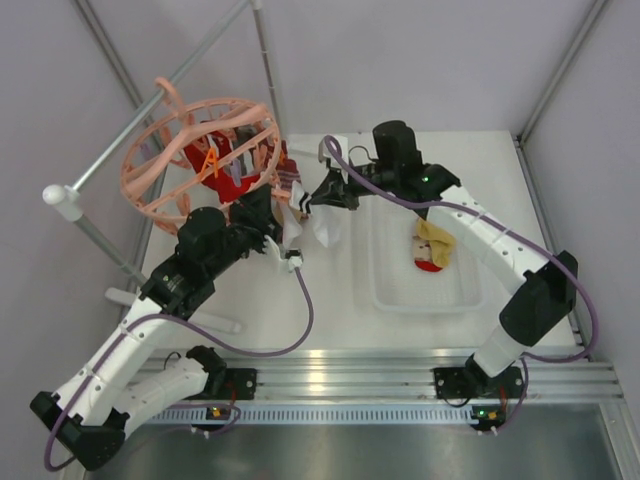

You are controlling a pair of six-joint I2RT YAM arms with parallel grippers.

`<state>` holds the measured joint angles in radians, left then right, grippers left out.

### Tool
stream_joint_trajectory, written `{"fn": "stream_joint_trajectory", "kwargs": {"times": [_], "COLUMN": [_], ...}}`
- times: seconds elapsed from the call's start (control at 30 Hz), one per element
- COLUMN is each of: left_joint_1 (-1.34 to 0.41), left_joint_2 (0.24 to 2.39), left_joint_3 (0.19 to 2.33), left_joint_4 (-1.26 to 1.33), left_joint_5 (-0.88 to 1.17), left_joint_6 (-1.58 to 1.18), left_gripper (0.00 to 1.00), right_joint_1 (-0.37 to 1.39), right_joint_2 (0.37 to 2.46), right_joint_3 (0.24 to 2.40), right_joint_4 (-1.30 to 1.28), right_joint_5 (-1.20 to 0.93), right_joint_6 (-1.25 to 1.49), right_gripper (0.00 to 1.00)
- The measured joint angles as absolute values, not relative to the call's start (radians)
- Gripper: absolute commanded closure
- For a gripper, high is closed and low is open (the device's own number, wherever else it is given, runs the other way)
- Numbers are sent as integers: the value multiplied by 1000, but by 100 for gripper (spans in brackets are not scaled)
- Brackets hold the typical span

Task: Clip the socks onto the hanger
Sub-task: Clamp the sock onto the hanger.

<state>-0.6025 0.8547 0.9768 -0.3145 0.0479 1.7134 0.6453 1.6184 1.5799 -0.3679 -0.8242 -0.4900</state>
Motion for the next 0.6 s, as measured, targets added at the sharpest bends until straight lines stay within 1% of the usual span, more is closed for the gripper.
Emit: {"fn": "stream_joint_trajectory", "kwargs": {"times": [0.6], "left_joint_1": [-602], "left_joint_2": [850], "left_joint_3": [971], "left_joint_4": [-315], "left_joint_5": [65], "left_joint_6": [1757], "left_gripper": [100], "right_joint_1": [662], "right_joint_2": [1692], "right_joint_3": [1666], "right_joint_4": [-439], "right_joint_5": [-810], "right_joint_6": [-508], "right_gripper": [100]}}
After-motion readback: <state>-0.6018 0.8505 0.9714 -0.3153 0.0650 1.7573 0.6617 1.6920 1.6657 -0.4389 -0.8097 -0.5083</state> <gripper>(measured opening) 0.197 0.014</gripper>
